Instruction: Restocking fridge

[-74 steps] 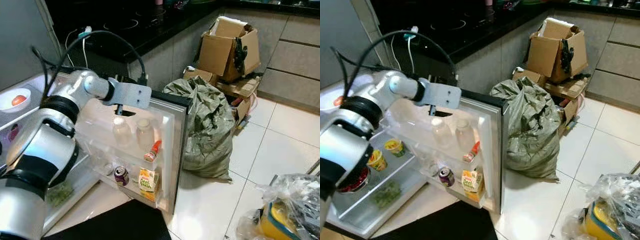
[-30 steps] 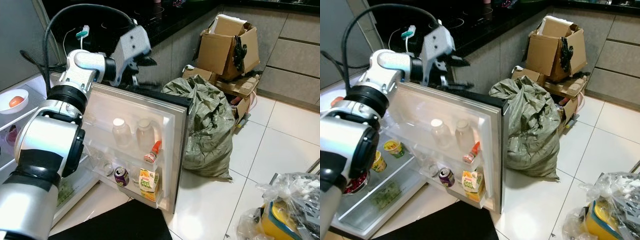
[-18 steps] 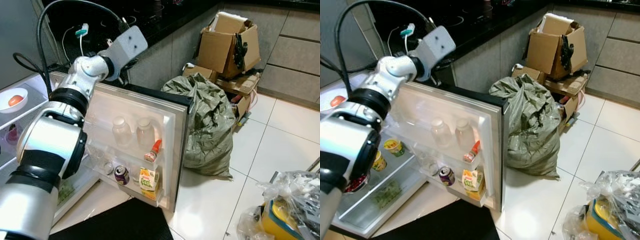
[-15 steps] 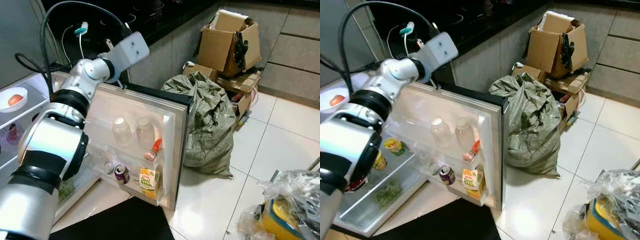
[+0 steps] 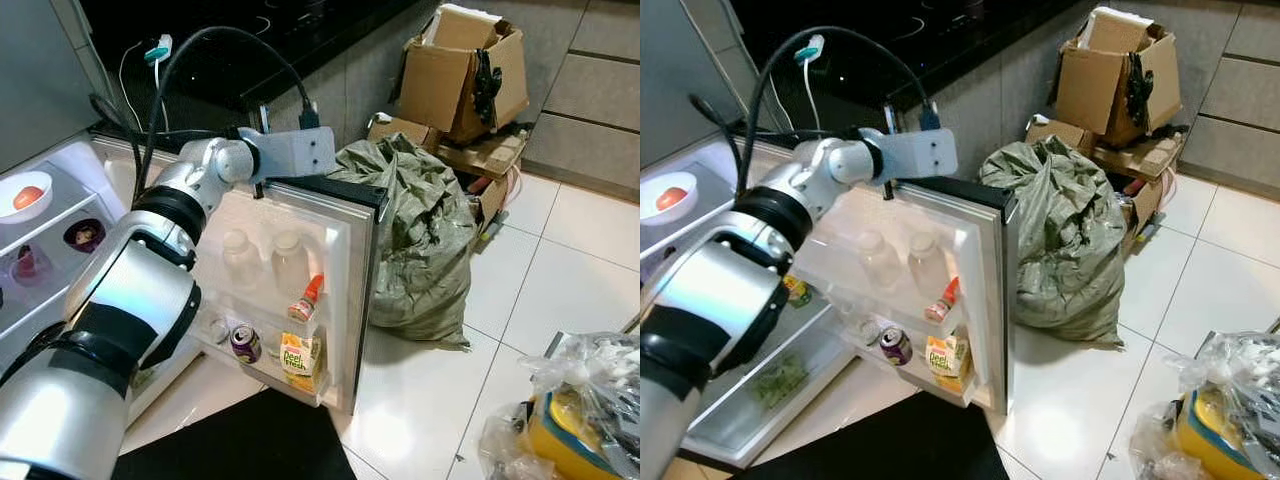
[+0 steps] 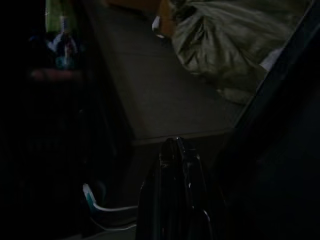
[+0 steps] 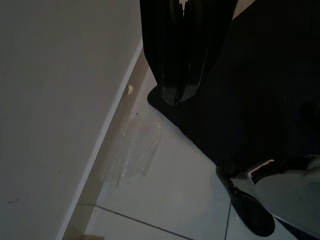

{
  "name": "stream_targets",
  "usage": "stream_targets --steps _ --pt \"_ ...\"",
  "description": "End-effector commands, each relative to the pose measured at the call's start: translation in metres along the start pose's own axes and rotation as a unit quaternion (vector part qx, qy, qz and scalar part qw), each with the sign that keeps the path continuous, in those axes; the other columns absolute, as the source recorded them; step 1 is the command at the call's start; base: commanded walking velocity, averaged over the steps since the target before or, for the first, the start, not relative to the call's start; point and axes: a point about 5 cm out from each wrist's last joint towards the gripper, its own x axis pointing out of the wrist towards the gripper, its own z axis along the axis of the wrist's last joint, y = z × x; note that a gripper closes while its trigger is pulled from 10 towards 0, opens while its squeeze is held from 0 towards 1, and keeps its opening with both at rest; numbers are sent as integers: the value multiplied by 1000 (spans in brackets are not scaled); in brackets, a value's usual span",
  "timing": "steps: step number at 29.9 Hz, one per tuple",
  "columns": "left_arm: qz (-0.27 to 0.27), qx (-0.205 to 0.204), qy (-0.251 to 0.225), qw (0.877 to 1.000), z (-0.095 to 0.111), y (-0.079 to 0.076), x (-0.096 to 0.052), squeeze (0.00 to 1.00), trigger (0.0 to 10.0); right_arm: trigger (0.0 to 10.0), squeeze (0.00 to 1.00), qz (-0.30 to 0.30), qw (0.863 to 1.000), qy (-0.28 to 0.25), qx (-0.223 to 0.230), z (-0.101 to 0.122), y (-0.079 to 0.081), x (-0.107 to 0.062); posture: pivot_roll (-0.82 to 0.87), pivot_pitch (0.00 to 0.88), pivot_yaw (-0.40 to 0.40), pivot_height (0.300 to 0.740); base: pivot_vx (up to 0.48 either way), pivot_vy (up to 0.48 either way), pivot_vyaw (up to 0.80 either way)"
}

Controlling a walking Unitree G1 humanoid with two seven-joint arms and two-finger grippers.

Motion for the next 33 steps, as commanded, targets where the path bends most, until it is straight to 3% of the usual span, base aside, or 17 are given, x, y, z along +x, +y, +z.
stream_targets --steps 1,11,14,17,19,20,22,26,29,33 --pt "-58 8 2 998 0 -12 2 0 10000 10000 0 -3 1000 14 13 -11 0 -1 -241 136 93 740 0 0 0" --pt "-186 -18 2 982 -9 -20 -7 0 10000 10000 0 -6 1000 15 15 -13 -1 -2 -242 135 90 740 0 0 0" --pt "-269 -23 -1 963 -15 -21 -17 0 10000 10000 0 -6 1000 14 14 -12 -2 -2 -241 134 87 740 0 0 0" --pt "-294 -22 -4 956 -15 -20 -21 0 10000 10000 0 -7 1000 13 13 -11 -3 -2 -241 132 83 740 0 0 0" --pt "-350 -28 -4 936 -18 -15 -31 0 10000 10000 0 -7 1000 11 11 -8 -4 -1 -239 129 79 740 0 0 0" --pt "-350 -28 -4 936 -18 -15 -31 0 10000 10000 0 -7 1000 11 11 -8 -4 -1 -239 129 79 740 0 0 0" --pt "-390 -28 -2 920 -21 -10 -40 0 10000 10000 0 -7 1000 9 10 -6 -4 -1 -235 125 75 740 0 0 0" --pt "-407 -29 -3 913 -22 -5 -46 0 10000 10000 0 -7 1000 8 8 -5 -5 -1 -231 123 71 740 0 0 0" --pt "-436 -52 -32 898 -20 11 -60 0 10000 10000 0 -7 1000 6 3 -3 -5 0 -220 115 62 740 0 0 0" --pt "-427 -69 -47 900 -21 24 -70 0 10000 10000 0 -6 1000 4 -2 0 -5 0 -210 109 57 740 0 0 0"
